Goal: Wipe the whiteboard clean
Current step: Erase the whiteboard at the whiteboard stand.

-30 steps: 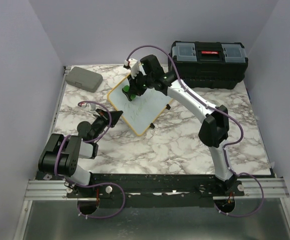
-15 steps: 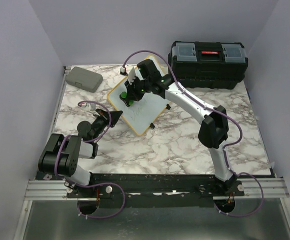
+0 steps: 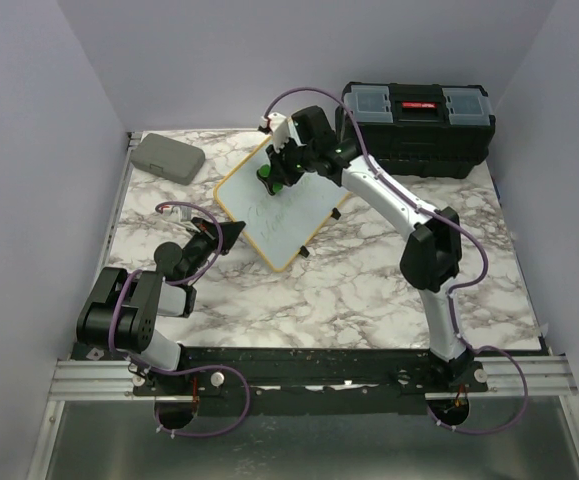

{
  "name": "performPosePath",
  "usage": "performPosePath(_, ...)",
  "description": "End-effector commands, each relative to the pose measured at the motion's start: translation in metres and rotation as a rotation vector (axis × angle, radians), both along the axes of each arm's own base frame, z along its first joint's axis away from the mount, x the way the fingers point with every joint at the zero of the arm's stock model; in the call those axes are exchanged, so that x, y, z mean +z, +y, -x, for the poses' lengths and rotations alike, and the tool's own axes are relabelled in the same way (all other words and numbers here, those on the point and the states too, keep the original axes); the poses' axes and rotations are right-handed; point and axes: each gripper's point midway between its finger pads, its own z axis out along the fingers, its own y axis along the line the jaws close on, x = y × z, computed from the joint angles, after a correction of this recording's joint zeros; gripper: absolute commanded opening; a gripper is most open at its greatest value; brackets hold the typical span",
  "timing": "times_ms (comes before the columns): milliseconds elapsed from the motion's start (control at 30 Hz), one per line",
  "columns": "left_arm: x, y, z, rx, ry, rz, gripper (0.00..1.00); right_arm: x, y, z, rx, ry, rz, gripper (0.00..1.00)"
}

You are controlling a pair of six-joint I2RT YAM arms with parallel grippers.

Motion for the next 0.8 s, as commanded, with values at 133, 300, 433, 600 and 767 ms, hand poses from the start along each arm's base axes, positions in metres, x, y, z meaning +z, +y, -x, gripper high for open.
performPosePath(133,-0.010,-0.013,0.011,-0.085,-0.004,-0.054,0.00,-0.027,0.008,0.022,0.137,0.035,0.014,0.01)
performPosePath(300,-0.009,-0.013,0.011,-0.085,-0.008,-0.055,0.00,-0.034,0.013,0.050,0.268,0.102,-0.017,0.01)
performPosePath(433,-0.008,-0.014,0.010,-0.087,-0.007,-0.056,0.00,-0.036,0.008,0.056,0.272,0.092,-0.018,0.01)
performPosePath(600,-0.008,-0.014,0.009,-0.088,-0.008,-0.056,0.00,-0.043,-0.006,0.037,0.135,0.071,0.034,0.00)
performPosePath(767,-0.008,-0.014,0.010,-0.088,-0.008,-0.058,0.00,-0.027,-0.012,0.007,0.005,0.062,-0.007,0.01)
